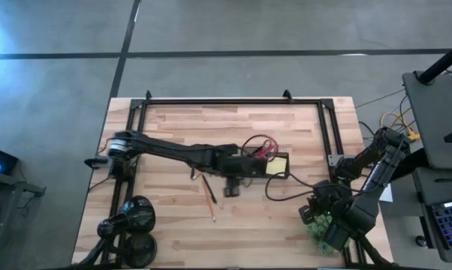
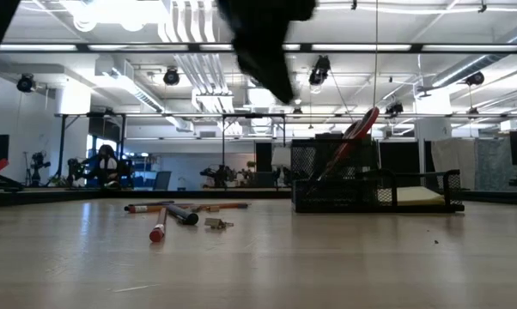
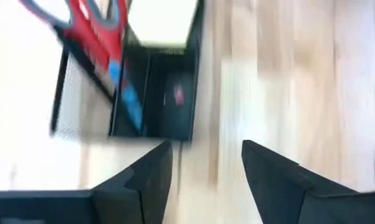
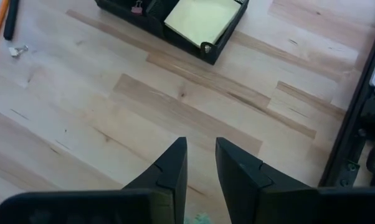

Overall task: Pick and place office supplies into organizer
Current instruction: Put the top blue binder clip into the desk organizer

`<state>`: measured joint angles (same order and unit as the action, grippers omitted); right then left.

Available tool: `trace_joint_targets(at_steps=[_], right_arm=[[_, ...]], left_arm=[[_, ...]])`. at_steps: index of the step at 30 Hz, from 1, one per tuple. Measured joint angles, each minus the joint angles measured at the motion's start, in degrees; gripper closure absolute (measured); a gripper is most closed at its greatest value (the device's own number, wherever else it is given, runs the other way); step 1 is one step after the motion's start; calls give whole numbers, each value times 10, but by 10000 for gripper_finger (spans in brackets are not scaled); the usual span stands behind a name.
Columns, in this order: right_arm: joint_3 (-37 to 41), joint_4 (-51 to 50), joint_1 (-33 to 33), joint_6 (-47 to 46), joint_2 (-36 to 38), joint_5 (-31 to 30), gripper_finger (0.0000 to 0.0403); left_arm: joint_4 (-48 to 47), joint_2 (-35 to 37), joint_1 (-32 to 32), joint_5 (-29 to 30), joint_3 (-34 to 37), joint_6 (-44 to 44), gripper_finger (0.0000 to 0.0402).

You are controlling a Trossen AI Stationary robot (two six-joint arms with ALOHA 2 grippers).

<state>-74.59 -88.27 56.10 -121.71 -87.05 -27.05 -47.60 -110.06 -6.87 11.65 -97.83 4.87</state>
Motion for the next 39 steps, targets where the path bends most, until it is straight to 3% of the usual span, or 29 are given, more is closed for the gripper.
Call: trace_joint_targets(at_steps=[5,7,10,13,16,22,24,30,39], right_arm=[[0,-2,0,16,0,0,326],[0,-3,0,20,0,0,326],[0,-5,0,20,0,0,326],[1,-5,0,18,0,0,326],[1,-8,0,16,0,0,326],[2,-16,0,2,0,0,326],[2,-16,0,0,0,0,326],[2,-18,0,-2,0,0,326],[2,-18,0,1,-1,0,326]], left_arm=[[-89,57,16,-6,99,-187,257],[-73,73,37,-24,143,-196,266],[-18,71,82,-112,188,-171,273],[33,68,101,-153,203,-149,280],[50,66,114,-136,199,-68,287],[43,38,153,-121,193,308,297],[53,34,147,-115,194,394,297],[103,31,115,-26,194,492,297],[108,-31,113,-28,196,533,298]])
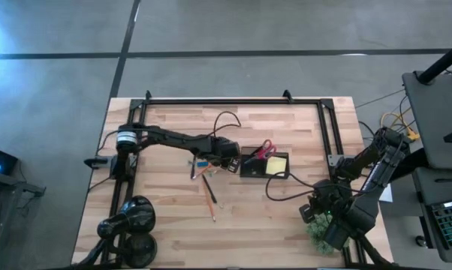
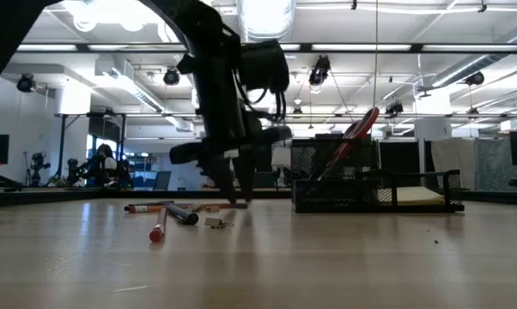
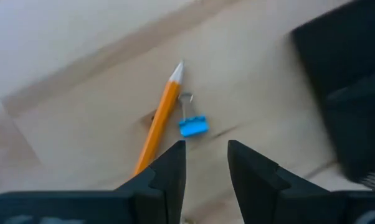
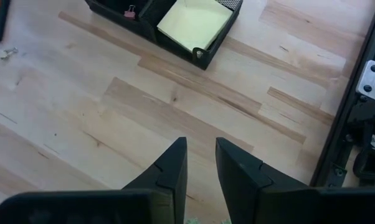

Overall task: Pick and place office supplies into organizer
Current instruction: Put the top blue binder clip into the desk organizer

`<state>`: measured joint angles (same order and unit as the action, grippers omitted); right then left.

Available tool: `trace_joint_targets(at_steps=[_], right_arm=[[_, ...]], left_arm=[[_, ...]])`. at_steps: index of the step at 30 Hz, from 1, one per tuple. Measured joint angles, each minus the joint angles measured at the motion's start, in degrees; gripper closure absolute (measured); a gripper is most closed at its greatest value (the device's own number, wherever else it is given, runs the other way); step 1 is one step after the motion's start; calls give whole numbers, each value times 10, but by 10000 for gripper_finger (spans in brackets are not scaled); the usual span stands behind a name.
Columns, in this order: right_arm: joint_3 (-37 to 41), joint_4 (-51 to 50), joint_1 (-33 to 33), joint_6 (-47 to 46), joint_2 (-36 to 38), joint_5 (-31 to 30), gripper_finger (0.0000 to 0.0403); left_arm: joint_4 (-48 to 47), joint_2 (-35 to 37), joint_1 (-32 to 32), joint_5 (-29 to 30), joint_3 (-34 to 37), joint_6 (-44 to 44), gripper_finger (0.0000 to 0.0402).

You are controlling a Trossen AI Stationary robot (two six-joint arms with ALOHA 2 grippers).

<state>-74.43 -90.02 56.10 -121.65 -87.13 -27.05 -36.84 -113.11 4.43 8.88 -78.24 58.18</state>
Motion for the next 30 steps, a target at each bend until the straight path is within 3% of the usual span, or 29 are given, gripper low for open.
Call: trace_joint_targets(at_steps=[11,21,30], right_arm=[[0,2,0,-4,0,0,326],[0,4,0,-9,0,0,326],[0,3,0,-8,0,0,326]], left_arm=[[4,-22,4,45,-14,0,298],[-10,-22,17,45,-15,-22,298],[-7,-22,27,42,-15,-130,298]])
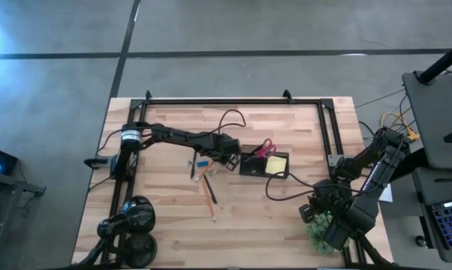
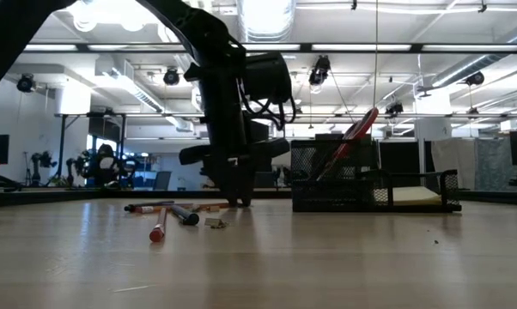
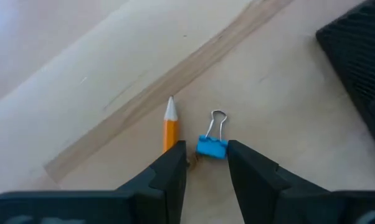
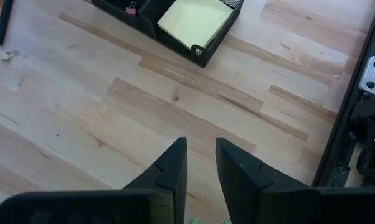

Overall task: Pick and place office supplies into organizer
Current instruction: Put the top blue binder clip into the desk organizer

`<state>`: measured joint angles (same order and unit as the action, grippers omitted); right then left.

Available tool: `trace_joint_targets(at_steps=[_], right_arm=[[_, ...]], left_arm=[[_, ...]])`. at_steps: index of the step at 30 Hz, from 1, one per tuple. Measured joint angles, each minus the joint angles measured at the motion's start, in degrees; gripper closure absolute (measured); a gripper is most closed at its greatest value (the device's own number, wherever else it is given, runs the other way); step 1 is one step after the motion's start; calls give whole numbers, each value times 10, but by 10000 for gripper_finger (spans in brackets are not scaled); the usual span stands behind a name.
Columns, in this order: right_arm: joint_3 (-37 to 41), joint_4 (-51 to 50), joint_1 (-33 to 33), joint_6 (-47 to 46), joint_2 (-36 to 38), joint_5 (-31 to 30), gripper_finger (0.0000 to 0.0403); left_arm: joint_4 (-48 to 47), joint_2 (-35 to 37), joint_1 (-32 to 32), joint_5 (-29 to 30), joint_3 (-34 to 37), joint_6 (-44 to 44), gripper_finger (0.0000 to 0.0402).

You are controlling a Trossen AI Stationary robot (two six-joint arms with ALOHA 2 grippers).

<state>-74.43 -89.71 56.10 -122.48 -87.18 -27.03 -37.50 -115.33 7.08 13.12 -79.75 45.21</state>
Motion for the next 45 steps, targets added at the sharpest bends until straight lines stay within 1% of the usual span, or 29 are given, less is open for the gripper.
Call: trace_joint_targets(at_steps=[8,11,16,25,28,33,35,40,42,45], right_arm=[[0,0,0,1,0,0,326],[0,0,0,1,0,0,326],[0,0,0,1,0,0,326],[0,0,0,1,0,0,326],[0,0,0,1,0,0,326],[0,0,0,1,0,0,326],[0,0,0,1,0,0,326],[0,0,0,1,0,0,326],[0,0,0,1,0,0,326],[0,0,0,1,0,0,326]], left_arm=[[30,-3,5,-9,0,-82,298],[29,-3,8,-17,3,-81,298],[0,-2,8,-22,4,-82,298],[-3,-2,9,-37,4,-86,298],[-3,-2,9,-40,4,-87,310],[0,-2,8,-43,4,-112,351],[0,-2,8,-43,4,-112,361],[0,0,8,-41,5,-111,368],[-16,3,5,-43,0,-103,369],[-39,27,-10,-50,-6,-100,370]])
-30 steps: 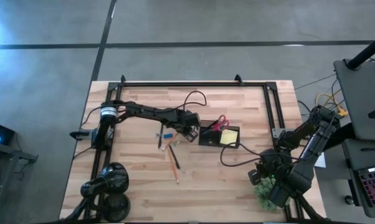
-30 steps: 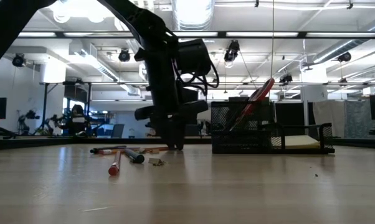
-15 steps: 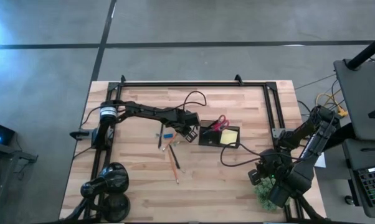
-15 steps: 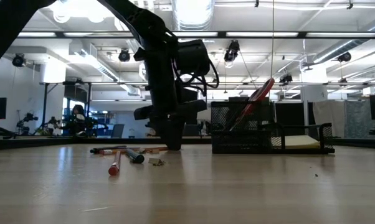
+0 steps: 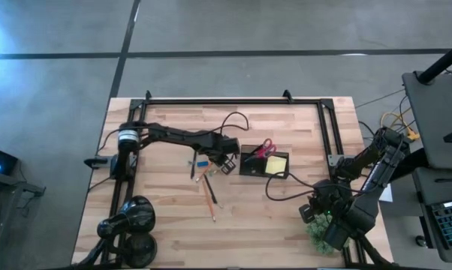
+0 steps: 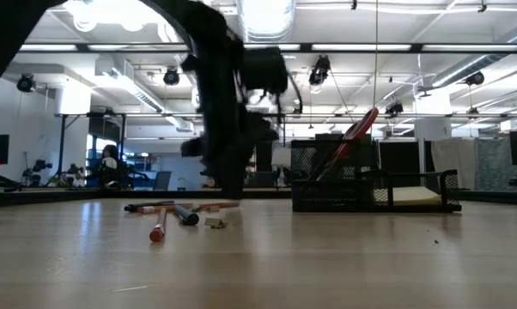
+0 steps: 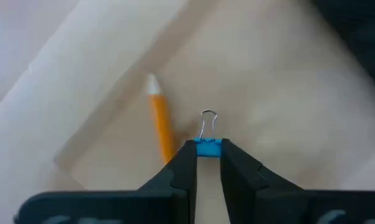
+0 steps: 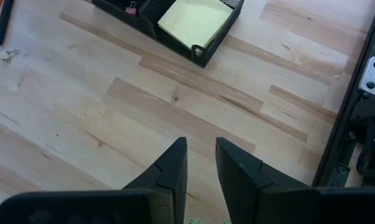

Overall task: Pick and place office supplies into organizer
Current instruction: Put the top blue binder clip into the desk organizer, then put the bottom yellow binder clip into the desk organizer

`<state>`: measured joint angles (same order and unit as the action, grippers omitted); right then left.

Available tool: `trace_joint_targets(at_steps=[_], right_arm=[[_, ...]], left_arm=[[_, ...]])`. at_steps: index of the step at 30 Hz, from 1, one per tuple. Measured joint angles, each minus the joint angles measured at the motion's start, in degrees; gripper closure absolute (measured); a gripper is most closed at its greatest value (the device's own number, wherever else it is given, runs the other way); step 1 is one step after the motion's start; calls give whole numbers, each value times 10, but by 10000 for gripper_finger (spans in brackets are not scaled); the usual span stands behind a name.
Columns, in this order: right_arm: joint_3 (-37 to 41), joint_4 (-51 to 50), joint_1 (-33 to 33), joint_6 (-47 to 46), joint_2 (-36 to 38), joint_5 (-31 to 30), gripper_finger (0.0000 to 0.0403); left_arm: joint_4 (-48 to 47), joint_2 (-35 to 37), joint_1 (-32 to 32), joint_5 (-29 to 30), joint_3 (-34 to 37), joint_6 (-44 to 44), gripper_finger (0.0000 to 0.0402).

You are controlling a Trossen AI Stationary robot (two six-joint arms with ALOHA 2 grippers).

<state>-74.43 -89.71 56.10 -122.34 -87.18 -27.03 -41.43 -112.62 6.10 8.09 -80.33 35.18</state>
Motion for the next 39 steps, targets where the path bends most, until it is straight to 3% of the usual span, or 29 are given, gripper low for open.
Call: trace_joint_targets(at_steps=[7,11,14,20,25,32,39], right_arm=[[0,0,0,2,0,0,326],[0,-3,0,8,0,0,326],[0,-3,0,13,0,0,326],[0,-3,0,13,0,0,326],[0,1,0,13,0,0,326],[0,1,0,9,0,0,326],[0,-1,0,9,0,1,326]], left_arm=[[49,102,-76,-46,-5,19,371],[148,118,-126,-68,-4,4,372],[211,88,-134,-66,-6,26,372],[228,12,-106,-3,-33,64,372],[222,-27,-83,13,-56,63,371],[160,-56,-74,38,-73,102,298],[163,-51,-73,12,-84,92,236]])
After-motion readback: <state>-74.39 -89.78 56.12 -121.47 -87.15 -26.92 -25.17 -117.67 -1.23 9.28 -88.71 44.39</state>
